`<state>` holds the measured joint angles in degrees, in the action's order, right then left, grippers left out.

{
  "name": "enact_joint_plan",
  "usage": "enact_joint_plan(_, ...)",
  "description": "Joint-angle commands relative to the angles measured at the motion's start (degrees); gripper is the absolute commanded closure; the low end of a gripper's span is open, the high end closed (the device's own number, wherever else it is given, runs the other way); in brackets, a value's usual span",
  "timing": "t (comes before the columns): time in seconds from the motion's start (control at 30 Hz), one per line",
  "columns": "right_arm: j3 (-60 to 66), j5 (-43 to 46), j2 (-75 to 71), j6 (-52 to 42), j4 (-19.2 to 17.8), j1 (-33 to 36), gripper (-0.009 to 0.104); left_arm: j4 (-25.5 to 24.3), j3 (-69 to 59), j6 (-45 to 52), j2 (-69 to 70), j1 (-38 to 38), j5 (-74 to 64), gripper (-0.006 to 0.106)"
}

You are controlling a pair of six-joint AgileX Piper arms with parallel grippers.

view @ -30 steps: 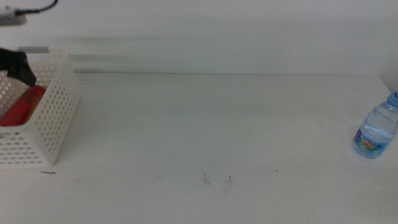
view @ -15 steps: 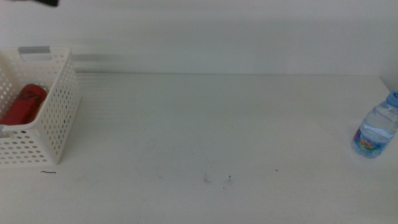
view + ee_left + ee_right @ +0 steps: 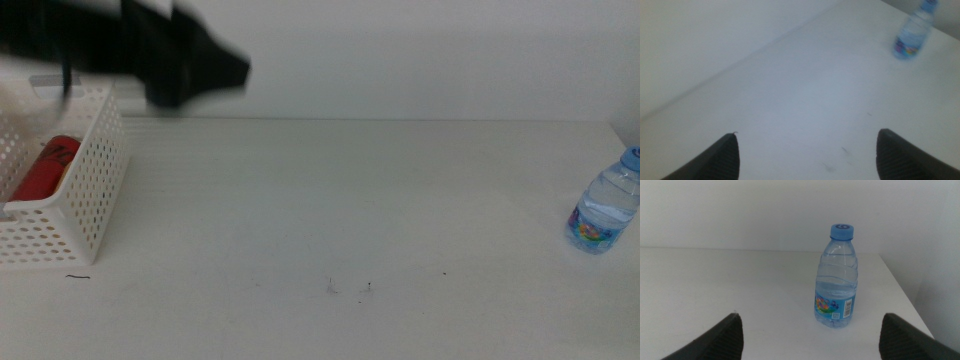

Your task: Use arms to grab the bottles and put them into the dustbin to the left of the table.

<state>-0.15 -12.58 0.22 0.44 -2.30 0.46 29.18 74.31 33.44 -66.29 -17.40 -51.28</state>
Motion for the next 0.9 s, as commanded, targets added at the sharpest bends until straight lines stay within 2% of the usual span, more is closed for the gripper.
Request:
enact_joint_plan(0.0,0.2,0.6,-0.2,-0.4,-0.2,-0.5,0.004,0.2,-7.6,-1.4,5.9,-2.9,4.9,0.007)
enact_joint_plan(0.17,0.2,0.6,-0.2,-0.4,-0.2,-0.5,0.004,1.7,-22.4,-3.5,19.8,-7.9,12.9,0.007)
enact_joint_plan(0.3,0.2,0.6,-0.2,-0.4,-0.2,-0.5,0.004,1.2,-26.9,-3.3,28.7,-10.4,15.8,0.007)
enact_joint_plan(0.37,0.2,0.6,-0.2,-0.4,-0.2,-0.5,0.004,-2.9,-26.8,-7.4,30.8,-11.3,13.9,0.007)
enact_joint_plan(0.47,0.2,0.6,-0.2,-0.4,-0.2,-0.5,0.004,-15.0,-26.8,-24.1,31.8,-14.9,12.0,0.007)
enact_joint_plan(0.5,0.2,0.6,-0.2,-0.4,-0.2,-0.5,0.004,-17.5,-26.8,-26.9,31.8,-16.7,12.0,0.007)
enact_joint_plan(0.63,0.2,0.6,-0.2,-0.4,-0.2,-0.5,0.004,-19.1,-26.4,-27.3,31.8,-21.9,14.7,0.007)
enact_joint_plan(0.87,0.2,0.6,-0.2,-0.4,-0.2,-0.5,0.004,-20.1,-21.6,-27.4,30.5,-22.0,13.7,0.007)
